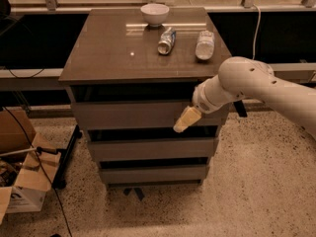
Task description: Open top drawer
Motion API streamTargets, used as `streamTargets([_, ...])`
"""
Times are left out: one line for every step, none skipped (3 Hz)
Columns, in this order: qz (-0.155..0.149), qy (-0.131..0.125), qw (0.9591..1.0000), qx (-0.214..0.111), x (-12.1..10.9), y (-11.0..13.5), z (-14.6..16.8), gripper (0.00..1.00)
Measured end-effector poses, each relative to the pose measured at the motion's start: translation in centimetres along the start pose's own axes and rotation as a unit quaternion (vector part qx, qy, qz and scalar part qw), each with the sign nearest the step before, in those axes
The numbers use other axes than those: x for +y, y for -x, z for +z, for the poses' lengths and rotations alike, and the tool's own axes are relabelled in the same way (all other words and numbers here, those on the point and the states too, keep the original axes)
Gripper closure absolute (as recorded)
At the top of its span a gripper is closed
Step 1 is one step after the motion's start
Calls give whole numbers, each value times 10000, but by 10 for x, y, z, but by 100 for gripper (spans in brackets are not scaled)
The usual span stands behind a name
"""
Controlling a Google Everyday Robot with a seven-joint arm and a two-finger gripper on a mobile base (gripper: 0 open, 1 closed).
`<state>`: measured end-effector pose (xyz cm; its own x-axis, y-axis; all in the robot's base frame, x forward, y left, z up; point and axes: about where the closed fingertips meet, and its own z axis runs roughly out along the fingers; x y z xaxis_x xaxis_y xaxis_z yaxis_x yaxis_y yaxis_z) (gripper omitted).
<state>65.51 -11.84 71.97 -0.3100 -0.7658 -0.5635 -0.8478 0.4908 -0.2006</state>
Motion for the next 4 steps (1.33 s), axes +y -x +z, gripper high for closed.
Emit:
streamTargets([79, 202, 9998, 4, 8, -4, 12, 0])
streamTargets([282, 465, 9985, 79, 27, -19, 23, 19])
streamTargets([423, 488, 9979, -9, 28, -22, 27, 42])
streamTargets([356, 209, 9988, -249, 15, -7, 14, 46])
